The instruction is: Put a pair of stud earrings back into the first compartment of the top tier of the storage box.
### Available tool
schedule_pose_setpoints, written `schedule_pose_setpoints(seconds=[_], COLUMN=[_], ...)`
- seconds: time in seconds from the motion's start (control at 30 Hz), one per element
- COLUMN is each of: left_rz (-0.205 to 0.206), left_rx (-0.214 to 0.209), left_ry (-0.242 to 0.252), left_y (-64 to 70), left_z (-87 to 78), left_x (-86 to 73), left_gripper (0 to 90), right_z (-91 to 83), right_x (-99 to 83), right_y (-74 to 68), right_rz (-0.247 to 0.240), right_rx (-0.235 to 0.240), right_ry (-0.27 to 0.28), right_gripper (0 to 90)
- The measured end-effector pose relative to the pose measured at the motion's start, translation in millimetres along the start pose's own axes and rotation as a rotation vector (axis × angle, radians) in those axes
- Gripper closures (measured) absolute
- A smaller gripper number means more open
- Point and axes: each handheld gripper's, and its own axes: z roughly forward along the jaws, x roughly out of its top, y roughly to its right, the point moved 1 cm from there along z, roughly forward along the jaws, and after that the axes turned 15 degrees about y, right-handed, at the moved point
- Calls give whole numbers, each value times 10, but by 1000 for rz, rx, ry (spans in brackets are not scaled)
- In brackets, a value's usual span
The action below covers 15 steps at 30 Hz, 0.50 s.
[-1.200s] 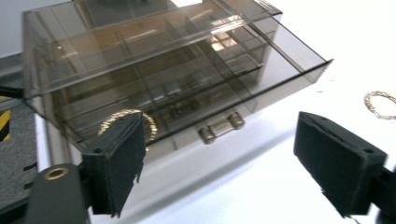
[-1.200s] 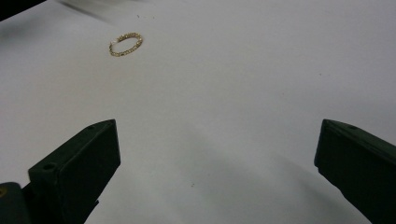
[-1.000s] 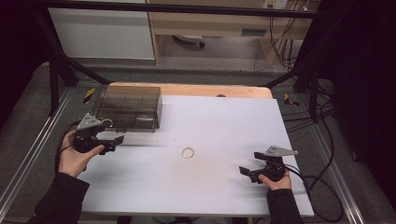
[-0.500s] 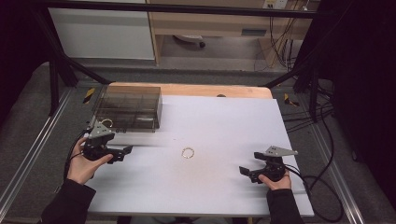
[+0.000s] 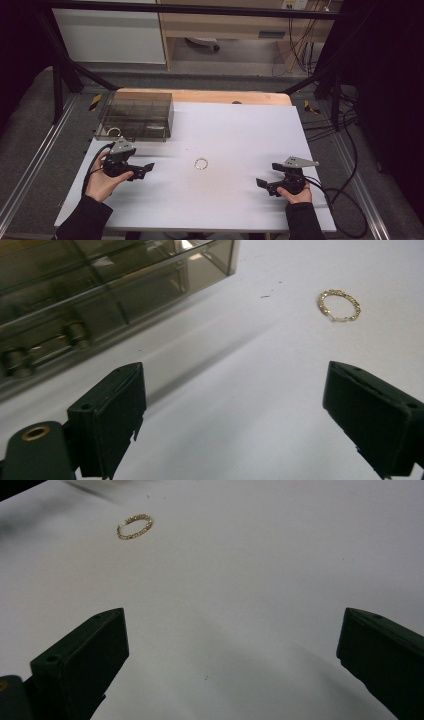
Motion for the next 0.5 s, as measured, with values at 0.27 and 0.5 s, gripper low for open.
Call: schedule_pose_setpoints(seconds=[0.27, 0.5], left_rz=[22, 35], left_rx=[-36, -60], left_ry=[-24, -32], left_y=[166, 293], left_z=[149, 258], left_x=[21, 61], left_gripper=[103, 103], right_z=[0, -1], right_x=[0, 1], right_y=[0, 0], right_rz=[-1, -1], right_rx=[0, 0], right_ry=[2, 2], right_gripper=[7, 7])
